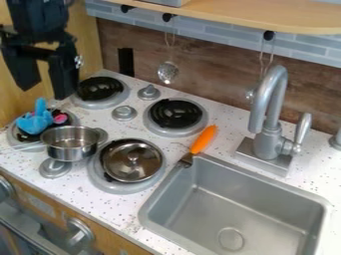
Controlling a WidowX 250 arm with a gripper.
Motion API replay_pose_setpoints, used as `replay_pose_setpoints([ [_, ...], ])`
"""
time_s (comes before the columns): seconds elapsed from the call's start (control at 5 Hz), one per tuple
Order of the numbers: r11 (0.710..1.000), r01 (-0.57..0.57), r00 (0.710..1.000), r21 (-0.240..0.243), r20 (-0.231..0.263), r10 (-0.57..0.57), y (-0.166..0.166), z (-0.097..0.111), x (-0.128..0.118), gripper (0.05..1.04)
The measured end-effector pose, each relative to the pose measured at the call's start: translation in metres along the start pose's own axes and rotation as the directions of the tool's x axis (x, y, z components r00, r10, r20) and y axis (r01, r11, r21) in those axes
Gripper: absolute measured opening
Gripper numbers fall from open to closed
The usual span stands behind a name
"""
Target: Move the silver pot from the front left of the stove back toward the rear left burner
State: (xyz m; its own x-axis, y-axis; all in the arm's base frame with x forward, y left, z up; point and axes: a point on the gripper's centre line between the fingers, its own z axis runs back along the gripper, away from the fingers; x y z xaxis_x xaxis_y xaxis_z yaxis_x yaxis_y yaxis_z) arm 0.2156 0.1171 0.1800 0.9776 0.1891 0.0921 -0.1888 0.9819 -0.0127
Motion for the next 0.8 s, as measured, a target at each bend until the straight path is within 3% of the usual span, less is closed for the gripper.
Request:
replay_pose_setpoints([
  [0.4, 0.996, 0.049, 0.999, 0.072, -0.009, -0.048, 0.041, -0.049, 0.035, 1.001],
  [0.8, 0.989, 0.127, 0.992, 0.078, -0.003, -0.128, 0.048, -0.047, 0.04, 1.001],
])
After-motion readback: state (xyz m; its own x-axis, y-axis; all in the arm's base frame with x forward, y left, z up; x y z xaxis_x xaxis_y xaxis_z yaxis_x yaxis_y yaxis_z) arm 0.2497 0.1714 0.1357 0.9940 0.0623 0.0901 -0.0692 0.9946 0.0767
